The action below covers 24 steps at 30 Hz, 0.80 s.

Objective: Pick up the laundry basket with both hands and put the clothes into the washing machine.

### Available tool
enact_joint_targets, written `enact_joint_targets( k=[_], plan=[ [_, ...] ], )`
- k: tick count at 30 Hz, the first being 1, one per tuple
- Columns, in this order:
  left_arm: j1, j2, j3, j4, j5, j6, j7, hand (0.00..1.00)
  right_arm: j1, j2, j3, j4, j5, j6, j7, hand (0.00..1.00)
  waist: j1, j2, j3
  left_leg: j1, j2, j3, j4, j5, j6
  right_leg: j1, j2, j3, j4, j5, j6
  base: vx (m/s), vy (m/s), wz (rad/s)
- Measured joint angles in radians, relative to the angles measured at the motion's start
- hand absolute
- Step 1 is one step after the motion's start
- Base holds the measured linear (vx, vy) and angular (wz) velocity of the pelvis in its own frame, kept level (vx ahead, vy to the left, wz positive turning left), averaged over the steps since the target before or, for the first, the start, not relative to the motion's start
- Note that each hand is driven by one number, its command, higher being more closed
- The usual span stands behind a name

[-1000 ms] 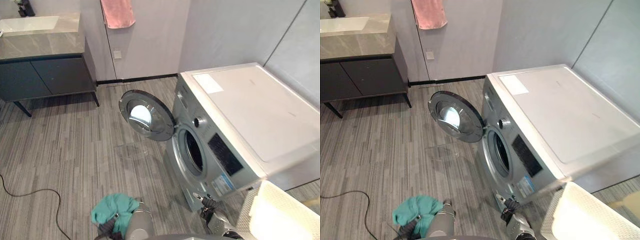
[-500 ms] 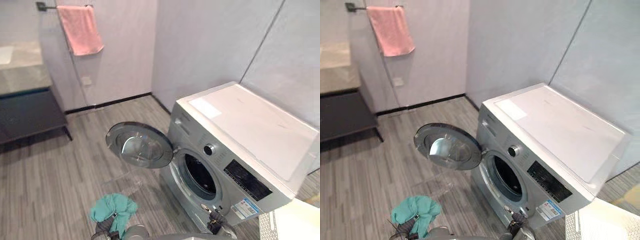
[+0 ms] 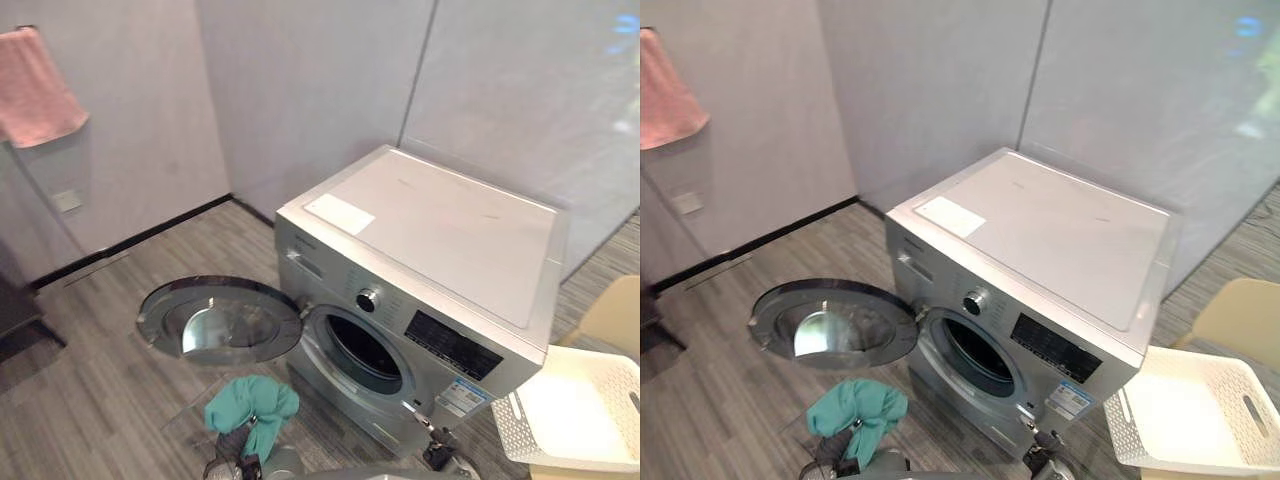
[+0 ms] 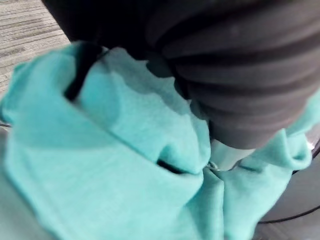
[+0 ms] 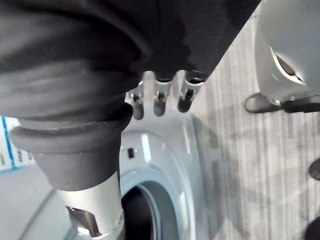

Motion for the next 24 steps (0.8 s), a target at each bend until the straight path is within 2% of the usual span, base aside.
enact_joint_targets(
  k=[1, 2, 3, 4, 5, 6, 7, 8, 10, 11, 15, 18, 19, 24],
  plan=[
    [0.018, 0.015, 0.014, 0.035, 0.0, 0.0, 0.0, 1.0, -0.004, 0.006, 0.028, 0.0, -0.004, 0.0, 0.001, 0.0, 0.003, -0.006, 0.004, -0.02, -0.023, -0.032, 0.045, 0.021, 0.006, 0.011, 0.003, 0.059, -0.03, 0.019, -0.004, 0.16, 0.11, -1.52],
    [0.027, 0.02, 0.021, 0.055, -0.001, 0.001, 0.0, 1.0, -0.009, 0.006, 0.034, 0.0, -0.013, -0.001, 0.0, 0.0, 0.008, -0.005, 0.005, -0.019, -0.032, -0.05, 0.031, -0.016, 0.007, 0.015, 0.006, 0.095, -0.037, 0.027, -0.003, 0.16, 0.135, -1.67],
    [0.039, 0.021, 0.037, 0.102, -0.002, 0.009, -0.001, 1.0, -0.037, -0.001, 0.041, 0.018, -0.032, -0.003, 0.0, 0.0, 0.001, -0.003, 0.011, -0.001, -0.058, -0.137, -0.073, -0.098, -0.026, 0.011, 0.008, 0.175, -0.043, 0.052, 0.011, 0.13, 0.143, -1.49],
    [0.046, 0.019, 0.044, 0.118, -0.003, 0.011, -0.001, 1.0, -0.049, -0.006, 0.05, 0.035, -0.035, -0.004, 0.001, 0.0, 0.006, 0.005, 0.016, 0.014, -0.059, -0.167, -0.139, -0.119, -0.032, 0.009, 0.006, 0.206, -0.044, 0.062, 0.016, 0.12, 0.224, -1.9],
    [0.061, 0.018, 0.048, 0.14, -0.003, 0.017, -0.003, 1.0, -0.06, -0.013, 0.063, 0.056, -0.042, -0.005, 0.003, 0.0, 0.012, 0.014, 0.021, 0.054, -0.051, -0.21, -0.309, -0.12, -0.032, 0.005, 0.003, 0.272, -0.05, 0.072, 0.03, 0.07, 0.208, -1.39],
    [0.064, 0.018, 0.049, 0.153, -0.003, 0.017, -0.003, 1.0, -0.058, -0.017, 0.063, 0.062, -0.054, -0.005, 0.004, 0.0, 0.01, 0.021, 0.018, 0.078, -0.046, -0.234, -0.405, -0.108, -0.026, 0.0, 0.003, 0.298, -0.057, 0.075, 0.04, 0.08, 0.354, -1.43],
    [0.066, 0.014, 0.054, 0.164, -0.003, 0.018, -0.001, 1.0, -0.046, -0.031, 0.064, 0.065, -0.071, -0.004, 0.006, 0.0, 0.003, 0.039, 0.01, 0.118, -0.035, -0.27, -0.557, -0.106, -0.079, -0.003, 0.005, 0.342, -0.074, 0.068, 0.054, 0.1, 0.367, -0.99],
    [0.056, 0.019, 0.059, 0.173, -0.003, 0.017, -0.001, 1.0, -0.029, -0.03, 0.068, 0.068, -0.08, -0.003, 0.008, 0.0, 0.001, 0.027, 0.004, 0.144, -0.069, -0.247, -0.618, -0.107, -0.104, 0.001, -0.026, 0.379, -0.116, 0.084, 0.091, 0.11, 0.362, -0.8],
    [0.029, 0.042, 0.055, 0.184, -0.003, 0.008, 0.002, 1.0, -0.022, -0.035, 0.075, 0.072, -0.112, -0.004, 0.01, 0.0, -0.016, -0.027, -0.006, 0.178, -0.118, -0.202, -0.678, -0.089, -0.091, 0.017, -0.082, 0.427, -0.181, 0.126, 0.101, 0.18, 0.267, -0.58],
    [0.008, 0.055, 0.047, 0.195, -0.003, 0.008, 0.003, 1.0, -0.008, -0.042, 0.076, 0.073, -0.129, -0.003, 0.01, 0.0, -0.022, -0.044, -0.015, 0.192, -0.145, -0.171, -0.676, -0.087, -0.082, 0.027, -0.117, 0.448, -0.205, 0.157, 0.132, 0.15, 0.233, -0.48],
    [-0.069, 0.082, -0.035, 0.192, 0.0, 0.0, 0.002, 1.0, 0.022, -0.057, 0.078, 0.065, -0.146, -0.004, 0.01, 0.0, -0.054, -0.059, -0.029, 0.217, -0.195, -0.145, -0.68, -0.101, -0.051, 0.041, -0.17, 0.448, -0.219, 0.164, 0.15, 0.09, 0.163, -0.12],
    [-0.117, 0.082, -0.07, 0.182, 0.0, -0.005, 0.001, 1.0, 0.031, -0.06, 0.087, 0.063, -0.149, -0.004, 0.011, 0.0, -0.056, -0.07, -0.037, 0.228, -0.208, -0.109, -0.687, -0.106, -0.041, 0.034, -0.196, 0.449, -0.22, 0.166, 0.171, 0.05, 0.086, -0.3],
    [-0.129, 0.076, -0.075, 0.174, 0.0, -0.005, 0.0, 1.0, 0.038, -0.062, 0.103, 0.063, -0.151, -0.003, 0.011, 0.0, -0.057, -0.081, -0.042, 0.224, -0.215, -0.097, -0.686, -0.109, -0.035, 0.024, -0.207, 0.45, -0.22, 0.162, 0.188, 0.03, 0.055, -0.2],
    [-0.13, 0.033, -0.097, 0.148, 0.0, -0.005, -0.002, 1.0, 0.048, -0.076, 0.169, 0.052, -0.173, 0.008, 0.03, 0.0, -0.056, -0.098, -0.045, 0.221, -0.211, -0.022, -0.659, -0.132, 0.0, -0.002, -0.221, 0.492, -0.218, 0.169, 0.208, 0.02, 0.059, -0.35]
  ],
)
